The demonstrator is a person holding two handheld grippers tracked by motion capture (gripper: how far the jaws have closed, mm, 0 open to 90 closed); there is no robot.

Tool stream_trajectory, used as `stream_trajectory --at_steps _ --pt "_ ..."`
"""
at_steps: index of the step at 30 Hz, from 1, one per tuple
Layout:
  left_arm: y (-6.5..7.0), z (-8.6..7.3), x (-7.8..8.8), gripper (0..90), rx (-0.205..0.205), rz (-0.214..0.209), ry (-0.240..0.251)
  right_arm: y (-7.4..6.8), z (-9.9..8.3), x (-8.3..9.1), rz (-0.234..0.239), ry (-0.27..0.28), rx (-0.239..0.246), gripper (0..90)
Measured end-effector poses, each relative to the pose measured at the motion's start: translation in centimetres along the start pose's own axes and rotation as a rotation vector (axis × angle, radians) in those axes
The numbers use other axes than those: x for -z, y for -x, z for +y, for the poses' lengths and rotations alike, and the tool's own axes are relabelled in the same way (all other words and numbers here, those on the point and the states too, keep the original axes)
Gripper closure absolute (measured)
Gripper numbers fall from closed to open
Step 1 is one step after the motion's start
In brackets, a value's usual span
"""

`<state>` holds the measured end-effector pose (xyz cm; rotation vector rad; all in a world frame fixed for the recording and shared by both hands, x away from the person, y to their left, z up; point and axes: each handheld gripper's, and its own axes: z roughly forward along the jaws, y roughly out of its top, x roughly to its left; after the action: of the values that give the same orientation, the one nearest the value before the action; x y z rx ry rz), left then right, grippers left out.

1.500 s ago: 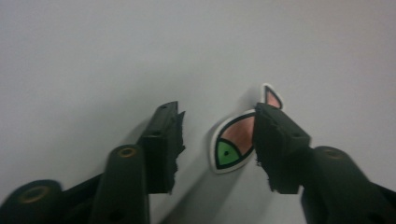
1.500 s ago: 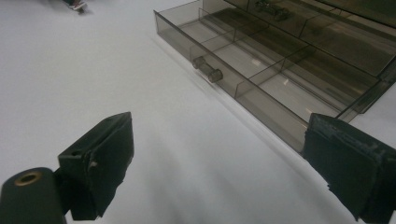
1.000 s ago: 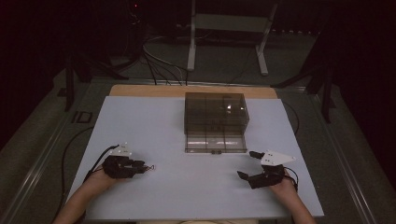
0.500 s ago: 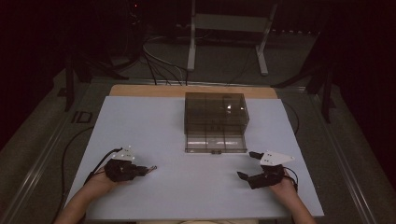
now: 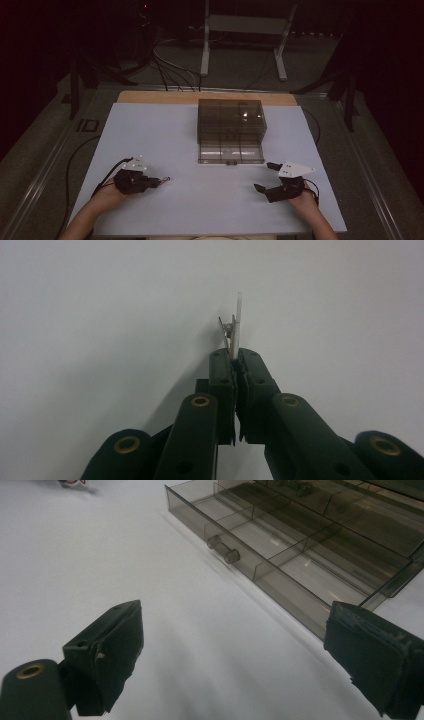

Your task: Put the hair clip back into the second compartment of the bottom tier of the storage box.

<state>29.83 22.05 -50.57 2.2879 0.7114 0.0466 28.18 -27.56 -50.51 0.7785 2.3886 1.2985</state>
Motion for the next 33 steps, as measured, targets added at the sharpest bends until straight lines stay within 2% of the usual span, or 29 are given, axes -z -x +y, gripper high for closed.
stream_trajectory --at_steps 14,33 --pt "0.5 1.5 -0.3 85.8 -0.005 -0.028 -0.003 0.0 0.0 0.0 0.002 0.0 -0.001 9.5" --pt "0.4 3.6 -1.2 85.8 -0.019 -0.072 0.007 0.0 0.0 0.1 -0.002 -0.002 0.006 9.5"
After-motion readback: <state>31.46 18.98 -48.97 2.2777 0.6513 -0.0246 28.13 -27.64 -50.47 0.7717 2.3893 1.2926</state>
